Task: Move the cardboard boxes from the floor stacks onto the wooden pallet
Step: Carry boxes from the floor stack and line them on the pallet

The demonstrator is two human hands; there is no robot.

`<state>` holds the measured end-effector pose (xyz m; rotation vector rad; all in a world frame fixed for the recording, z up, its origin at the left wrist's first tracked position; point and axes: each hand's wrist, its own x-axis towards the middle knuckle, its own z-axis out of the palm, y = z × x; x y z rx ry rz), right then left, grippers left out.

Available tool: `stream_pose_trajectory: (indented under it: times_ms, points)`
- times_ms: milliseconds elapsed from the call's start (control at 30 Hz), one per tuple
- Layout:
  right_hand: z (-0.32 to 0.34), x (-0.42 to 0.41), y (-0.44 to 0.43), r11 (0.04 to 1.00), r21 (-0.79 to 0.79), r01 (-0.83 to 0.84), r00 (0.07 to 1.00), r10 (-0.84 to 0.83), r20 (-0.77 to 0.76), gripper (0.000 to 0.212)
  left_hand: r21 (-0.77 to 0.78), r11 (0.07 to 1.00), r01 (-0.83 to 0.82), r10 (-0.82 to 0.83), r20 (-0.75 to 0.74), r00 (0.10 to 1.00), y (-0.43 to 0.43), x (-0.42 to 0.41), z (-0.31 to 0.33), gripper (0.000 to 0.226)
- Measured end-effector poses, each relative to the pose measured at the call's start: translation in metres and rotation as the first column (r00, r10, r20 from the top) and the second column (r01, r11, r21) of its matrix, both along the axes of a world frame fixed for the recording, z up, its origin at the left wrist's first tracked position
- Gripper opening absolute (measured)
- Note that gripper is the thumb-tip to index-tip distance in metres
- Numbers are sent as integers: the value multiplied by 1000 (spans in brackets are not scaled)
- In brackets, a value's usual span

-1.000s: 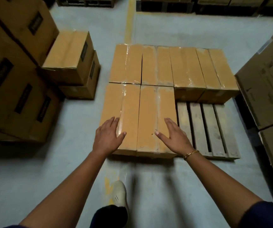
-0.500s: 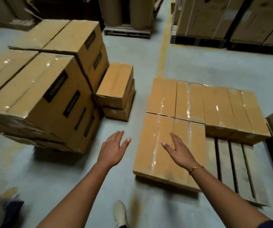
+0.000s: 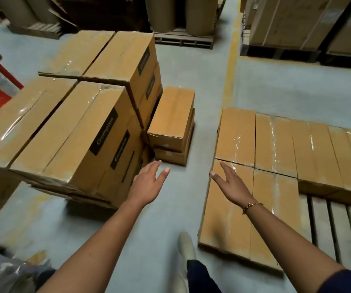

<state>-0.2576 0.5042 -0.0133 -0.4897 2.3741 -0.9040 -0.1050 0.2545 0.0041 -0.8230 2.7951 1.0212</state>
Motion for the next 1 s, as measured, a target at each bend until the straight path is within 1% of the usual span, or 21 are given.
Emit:
stream_pose_trajectory:
  times_ms: [167,300,367,500,600,667,767,900,1000]
  points:
    - [-18,-48,-60,1000,-22,3,999,-2,52,77,27,999,-25,24,33,999,-54,-51,-11,65]
    - [-43,-101,-107,999,-24,40,995,-38,91,77,56,997,-49,45,69,997,-99,-109,-31,65]
    - [-56,-127,-132,999,-15,28,994,-27,105,76,77,996,-44,38,73,997,-121,-140,-44,66]
    - [-82,-178,-176,1000,25,14,989,-17,145,76,123,988,-91,80,95,992,-163,-195,-70,70]
    - [-97,-212,-208,998,15,64,977,-66,200,76,168,976,-136,116,119,986,-191,-229,-85,78]
    - [-111,-236,-230,996,2,90,966,-87,243,76,192,967,-169,145,134,980,-212,-255,-98,71]
    - [-138,-275,-265,992,2,126,952,-121,281,78,205,957,-203,172,159,972,-246,-295,-128,66]
    - [-188,-328,-309,977,15,213,919,-206,337,77,239,944,-227,181,201,963,-293,-353,-187,73]
    - [-241,-367,-342,962,27,271,895,-262,360,77,256,935,-245,189,223,956,-328,-401,-242,75]
